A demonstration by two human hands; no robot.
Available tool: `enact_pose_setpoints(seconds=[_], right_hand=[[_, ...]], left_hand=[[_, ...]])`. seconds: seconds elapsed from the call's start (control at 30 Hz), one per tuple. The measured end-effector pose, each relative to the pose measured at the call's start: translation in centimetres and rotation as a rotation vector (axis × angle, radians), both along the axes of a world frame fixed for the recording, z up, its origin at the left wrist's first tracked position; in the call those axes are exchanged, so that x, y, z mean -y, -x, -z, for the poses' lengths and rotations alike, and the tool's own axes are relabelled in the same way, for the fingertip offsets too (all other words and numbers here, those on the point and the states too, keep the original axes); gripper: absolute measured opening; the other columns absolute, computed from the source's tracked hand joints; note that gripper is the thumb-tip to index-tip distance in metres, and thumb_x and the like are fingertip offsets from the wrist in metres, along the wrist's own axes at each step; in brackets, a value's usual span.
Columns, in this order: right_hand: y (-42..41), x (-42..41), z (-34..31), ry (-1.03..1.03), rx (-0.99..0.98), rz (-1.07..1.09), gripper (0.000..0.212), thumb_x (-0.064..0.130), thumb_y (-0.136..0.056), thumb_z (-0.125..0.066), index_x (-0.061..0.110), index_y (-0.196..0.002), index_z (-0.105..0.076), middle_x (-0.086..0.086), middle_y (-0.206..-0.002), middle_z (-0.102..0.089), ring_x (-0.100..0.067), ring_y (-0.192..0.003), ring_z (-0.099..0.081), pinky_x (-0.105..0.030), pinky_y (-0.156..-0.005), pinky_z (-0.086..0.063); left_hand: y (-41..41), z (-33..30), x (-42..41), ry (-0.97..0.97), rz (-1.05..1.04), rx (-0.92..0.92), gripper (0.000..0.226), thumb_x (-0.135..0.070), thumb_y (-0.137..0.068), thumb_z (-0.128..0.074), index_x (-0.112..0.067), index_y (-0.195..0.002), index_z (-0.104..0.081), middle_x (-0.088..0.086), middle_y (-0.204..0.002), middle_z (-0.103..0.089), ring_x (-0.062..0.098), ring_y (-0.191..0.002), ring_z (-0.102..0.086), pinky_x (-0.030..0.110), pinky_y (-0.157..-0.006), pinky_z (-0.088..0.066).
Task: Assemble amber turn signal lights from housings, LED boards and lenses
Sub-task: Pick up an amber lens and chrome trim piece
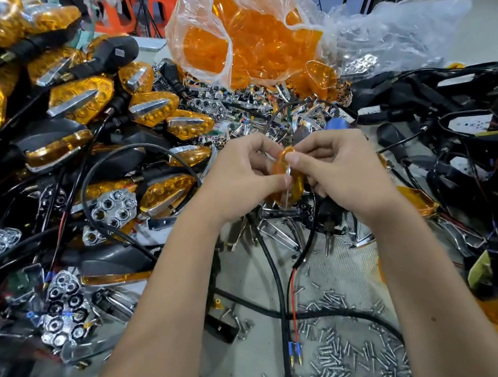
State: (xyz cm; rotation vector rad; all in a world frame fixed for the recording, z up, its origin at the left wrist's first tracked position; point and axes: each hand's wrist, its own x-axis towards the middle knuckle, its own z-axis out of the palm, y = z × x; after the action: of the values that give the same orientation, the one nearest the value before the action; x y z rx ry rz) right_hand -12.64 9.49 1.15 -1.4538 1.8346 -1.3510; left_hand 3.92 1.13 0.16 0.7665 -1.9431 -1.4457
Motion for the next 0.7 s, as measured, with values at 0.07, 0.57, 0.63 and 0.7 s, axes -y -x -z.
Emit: enact_pose_setpoints(seconds=[0.07, 0.57, 0.63, 0.7], right_hand=[[0.0, 0.0, -0.1, -0.041, -0.01, -0.008, 0.012, 0.026, -0.094, -0.077, 0.02, -0.084, -0.075, 0.002, -0.059, -0.068, -0.013, -0.05, -0.058, -0.022, -0.046, -0.046], [-1.0, -0.1, -0.4, -0.045, 0.012, -0.092, 0.011, 0.01, -0.089, -0.081, 0.004, -0.086, -0.071, -0.019, -0.069, -0.071, -0.017, -0.051, -0.056, -0.025, -0.046, -0.048], [-0.9, -0.2, -0.5, -0.053, 0.028, -0.09, 0.012, 0.01, -0.088, -0.081, 0.004, -0.085, -0.071, -0.018, -0.068, -0.07, -0.018, -0.047, -0.056, -0.024, -0.045, -0.048], [-0.9, -0.2, -0.4, -0.044, 0.049, -0.065, 0.012, 0.011, -0.088, -0.082, 0.005, -0.084, -0.072, -0.017, -0.068, -0.07, -0.016, -0.045, -0.055, -0.023, -0.044, -0.047]], left_hand=[[-0.3, 0.2, 0.2, -0.012, 0.011, 0.015, 0.029, -0.003, -0.086, -0.081, -0.01, -0.108, -0.064, 0.015, -0.084, -0.077, 0.034, -0.077, -0.076, 0.037, -0.066, -0.06], [0.3, 1.1, 0.3, 0.048, -0.029, 0.012, 0.034, -0.005, -0.075, -0.09, -0.008, -0.094, -0.062, 0.014, -0.078, -0.075, 0.027, -0.069, -0.069, 0.06, -0.077, -0.06], [0.4, 1.1, 0.2, 0.043, -0.036, 0.022, 0.035, -0.007, -0.075, -0.09, -0.003, -0.095, -0.062, 0.015, -0.077, -0.075, 0.025, -0.068, -0.067, 0.062, -0.077, -0.059], [0.3, 0.9, 0.2, 0.029, -0.023, 0.024, 0.035, -0.006, -0.077, -0.09, -0.001, -0.097, -0.062, 0.014, -0.076, -0.074, 0.025, -0.068, -0.069, 0.061, -0.078, -0.06]])
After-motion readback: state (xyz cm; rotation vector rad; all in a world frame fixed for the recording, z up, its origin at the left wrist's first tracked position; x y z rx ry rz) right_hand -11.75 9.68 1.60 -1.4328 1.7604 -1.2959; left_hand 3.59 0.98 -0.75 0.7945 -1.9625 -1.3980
